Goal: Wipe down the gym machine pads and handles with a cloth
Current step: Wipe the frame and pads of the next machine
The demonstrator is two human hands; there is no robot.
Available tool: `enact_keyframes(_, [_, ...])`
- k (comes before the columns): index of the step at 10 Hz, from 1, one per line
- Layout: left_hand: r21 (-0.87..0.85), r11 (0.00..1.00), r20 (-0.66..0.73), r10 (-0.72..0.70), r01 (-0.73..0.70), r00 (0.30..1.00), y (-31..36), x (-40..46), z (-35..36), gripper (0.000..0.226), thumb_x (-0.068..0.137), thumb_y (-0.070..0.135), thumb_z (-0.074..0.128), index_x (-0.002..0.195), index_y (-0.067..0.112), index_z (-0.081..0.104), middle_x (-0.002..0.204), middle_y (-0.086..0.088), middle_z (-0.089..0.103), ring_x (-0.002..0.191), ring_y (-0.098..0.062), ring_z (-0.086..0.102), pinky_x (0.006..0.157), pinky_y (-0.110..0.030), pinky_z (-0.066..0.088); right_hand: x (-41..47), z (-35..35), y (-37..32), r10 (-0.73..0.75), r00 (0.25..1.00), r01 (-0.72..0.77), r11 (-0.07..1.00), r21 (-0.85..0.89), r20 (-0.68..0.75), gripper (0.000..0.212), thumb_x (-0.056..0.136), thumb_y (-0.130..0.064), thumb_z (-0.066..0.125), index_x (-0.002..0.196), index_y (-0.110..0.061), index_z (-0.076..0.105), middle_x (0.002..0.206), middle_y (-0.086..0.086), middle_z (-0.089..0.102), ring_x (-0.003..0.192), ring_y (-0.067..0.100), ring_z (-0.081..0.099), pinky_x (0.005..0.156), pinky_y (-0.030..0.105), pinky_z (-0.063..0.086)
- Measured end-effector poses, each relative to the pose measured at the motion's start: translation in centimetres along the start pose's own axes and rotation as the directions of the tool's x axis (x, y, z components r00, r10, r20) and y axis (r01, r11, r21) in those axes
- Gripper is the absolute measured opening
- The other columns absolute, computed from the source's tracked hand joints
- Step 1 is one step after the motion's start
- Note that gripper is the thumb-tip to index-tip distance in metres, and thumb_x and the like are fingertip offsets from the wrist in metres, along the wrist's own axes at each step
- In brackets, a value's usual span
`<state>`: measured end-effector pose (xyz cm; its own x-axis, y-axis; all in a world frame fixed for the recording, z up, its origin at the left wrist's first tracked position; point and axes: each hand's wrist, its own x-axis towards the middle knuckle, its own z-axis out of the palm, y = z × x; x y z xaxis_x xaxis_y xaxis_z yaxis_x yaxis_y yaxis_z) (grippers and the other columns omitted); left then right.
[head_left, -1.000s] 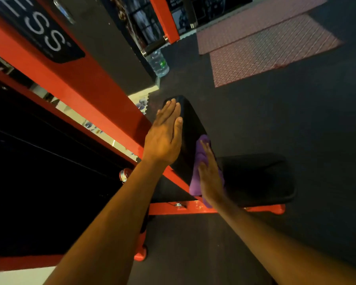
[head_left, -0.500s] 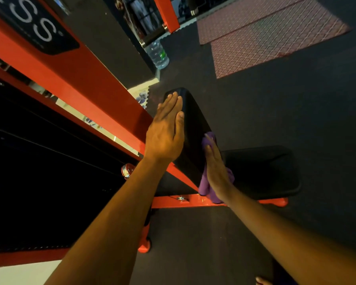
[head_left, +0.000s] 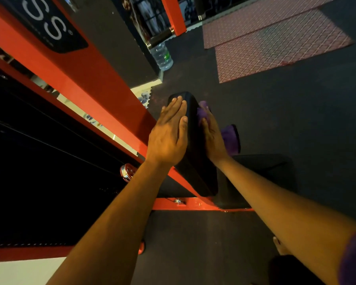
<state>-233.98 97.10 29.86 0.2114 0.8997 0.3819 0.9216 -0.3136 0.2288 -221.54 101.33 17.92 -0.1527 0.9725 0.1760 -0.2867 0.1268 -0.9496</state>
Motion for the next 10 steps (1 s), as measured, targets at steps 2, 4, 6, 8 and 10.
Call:
enact_keyframes(2, [0.008,0.999,-0.018,0.032,-0.032,0.999,-0.2,0.0,0.1,0.051,0.111,0.031,0.029,0.155,0.008,0.043,0.163,-0.007,0.038,0.155,-0.015,0.027,0.128,-0.029,0.017,-0.7,-1.7,5.0,0.445,0.887,-0.456,0.886,-0.084,-0.125,0.056,0.109,-0.047,0.026,0.161,-0.028,0.016,0.168,-0.007,0.015,0.153,0.011,0.013,0.124,0.035,0.012])
enact_keyframes(4, [-0.013,1.0,-0.024,-0.006,0.006,1.0,-0.2,-0.2,0.3,0.052,0.11,0.03,0.029,0.153,0.006,0.046,0.161,-0.009,0.041,0.154,-0.018,0.03,0.128,-0.034,0.021,-4.3,0.5,5.2,0.346,0.926,-0.359,0.931,-0.067,-0.147,0.062,0.103,-0.06,0.022,0.159,-0.033,0.02,0.163,-0.018,0.02,0.149,0.0,0.018,0.121,0.028,0.02])
enact_keyframes(6, [0.021,0.999,0.013,0.03,-0.031,0.999,-0.2,-0.1,0.2,0.052,0.111,0.031,0.029,0.155,0.006,0.043,0.163,-0.009,0.038,0.155,-0.017,0.027,0.129,-0.03,0.015,0.9,-2.5,7.6,0.396,0.918,-0.395,0.913,-0.105,-0.01,0.051,0.112,-0.027,0.026,0.161,-0.012,0.016,0.167,0.003,0.017,0.152,0.01,0.015,0.126,0.04,0.018])
enact_keyframes(8, [0.08,0.997,0.013,0.02,-0.021,1.0,0.3,-0.4,0.2,0.053,0.111,0.032,0.028,0.154,0.006,0.043,0.163,-0.01,0.038,0.154,-0.02,0.028,0.126,-0.023,0.005,-6.1,-7.0,7.2,0.679,0.729,-0.67,0.734,0.112,-0.092,0.057,0.099,-0.067,0.038,0.136,-0.028,0.059,0.13,0.004,0.065,0.124,0.026,0.058,0.108,0.045,0.045])
enact_keyframes(10, [0.317,0.945,-0.2,0.146,-0.077,0.969,3.9,-4.2,2.9,0.051,0.101,0.016,0.051,0.15,0.004,0.05,0.159,-0.017,0.043,0.154,-0.029,0.029,0.128,-0.048,-0.001,-12.4,-14.0,3.5,0.782,0.557,-0.799,0.597,0.078,-0.278,0.054,0.103,-0.059,0.037,0.122,-0.016,0.063,0.11,0.006,0.067,0.1,0.025,0.063,0.092,0.04,0.048])
